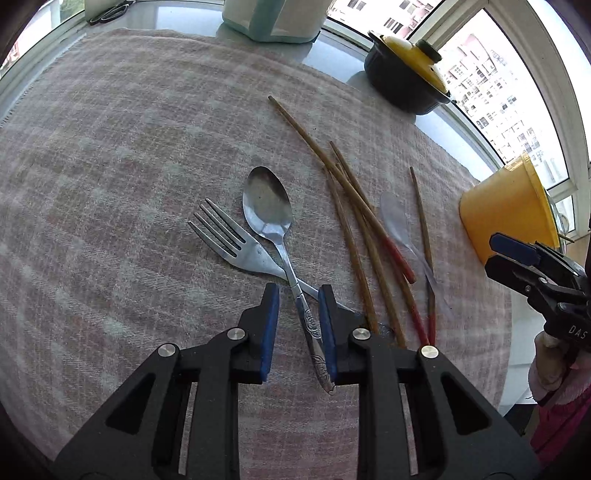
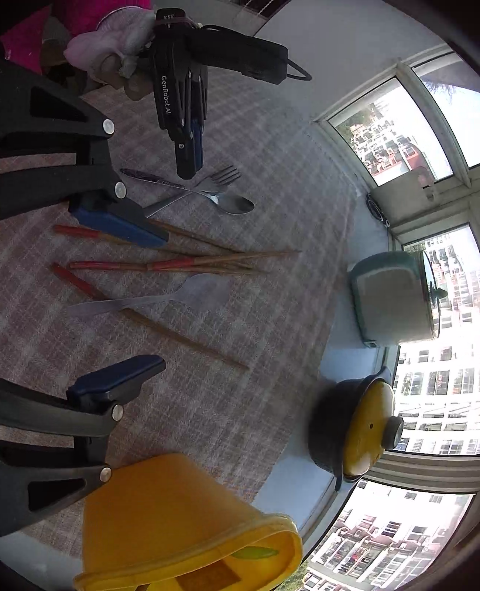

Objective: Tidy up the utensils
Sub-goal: 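Grasp the steel spoon with the left tool while the right tool grasps another chopstick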

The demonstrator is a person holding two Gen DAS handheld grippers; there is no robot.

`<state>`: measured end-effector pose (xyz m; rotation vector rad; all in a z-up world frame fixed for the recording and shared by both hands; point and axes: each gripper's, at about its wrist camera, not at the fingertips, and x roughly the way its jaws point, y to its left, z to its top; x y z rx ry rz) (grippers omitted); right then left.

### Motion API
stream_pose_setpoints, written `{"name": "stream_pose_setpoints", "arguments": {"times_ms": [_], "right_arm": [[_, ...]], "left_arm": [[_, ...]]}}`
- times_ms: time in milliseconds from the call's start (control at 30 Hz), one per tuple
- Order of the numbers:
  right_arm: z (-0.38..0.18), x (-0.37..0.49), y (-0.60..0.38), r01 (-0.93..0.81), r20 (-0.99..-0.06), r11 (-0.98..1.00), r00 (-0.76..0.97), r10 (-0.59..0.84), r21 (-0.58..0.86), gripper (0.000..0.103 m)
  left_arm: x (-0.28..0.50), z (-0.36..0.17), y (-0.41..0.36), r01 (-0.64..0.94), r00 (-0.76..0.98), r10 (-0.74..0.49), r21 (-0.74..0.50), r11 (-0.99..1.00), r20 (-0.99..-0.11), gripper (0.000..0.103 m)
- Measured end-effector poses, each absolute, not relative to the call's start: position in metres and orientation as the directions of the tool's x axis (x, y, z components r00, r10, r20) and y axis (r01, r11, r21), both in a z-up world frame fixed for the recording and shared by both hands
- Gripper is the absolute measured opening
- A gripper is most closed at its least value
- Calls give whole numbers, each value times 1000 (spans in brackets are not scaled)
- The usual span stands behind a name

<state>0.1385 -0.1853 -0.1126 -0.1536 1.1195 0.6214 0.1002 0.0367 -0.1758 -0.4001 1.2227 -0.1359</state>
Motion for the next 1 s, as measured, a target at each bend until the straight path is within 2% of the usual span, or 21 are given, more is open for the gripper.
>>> {"name": "stream_pose_setpoints", "arguments": {"times_ms": [233, 300, 433, 833, 1000], "right_arm": [[-127, 157, -154, -585, -894, 784, 210, 395, 209, 46], [-131, 163, -145, -597, -898, 773, 193, 395, 212, 43], [-139, 176, -126, -623, -909, 755, 164, 383, 206, 37], [-158, 212, -73, -668, -920, 710, 96, 380, 223, 26], [-163, 225, -64, -671, -921, 704, 82, 380, 231, 26]], "left_arm": [[104, -182, 42, -127, 340, -316, -376, 918, -886, 21], [105, -184, 43, -133, 341, -314, -376, 917, -886, 16], [109, -186, 43, -135, 343, -316, -379, 915, -885, 14], [117, -190, 41, -151, 352, -299, -369, 917, -887, 12], [123, -188, 42, -158, 353, -301, -373, 914, -886, 12]]}}
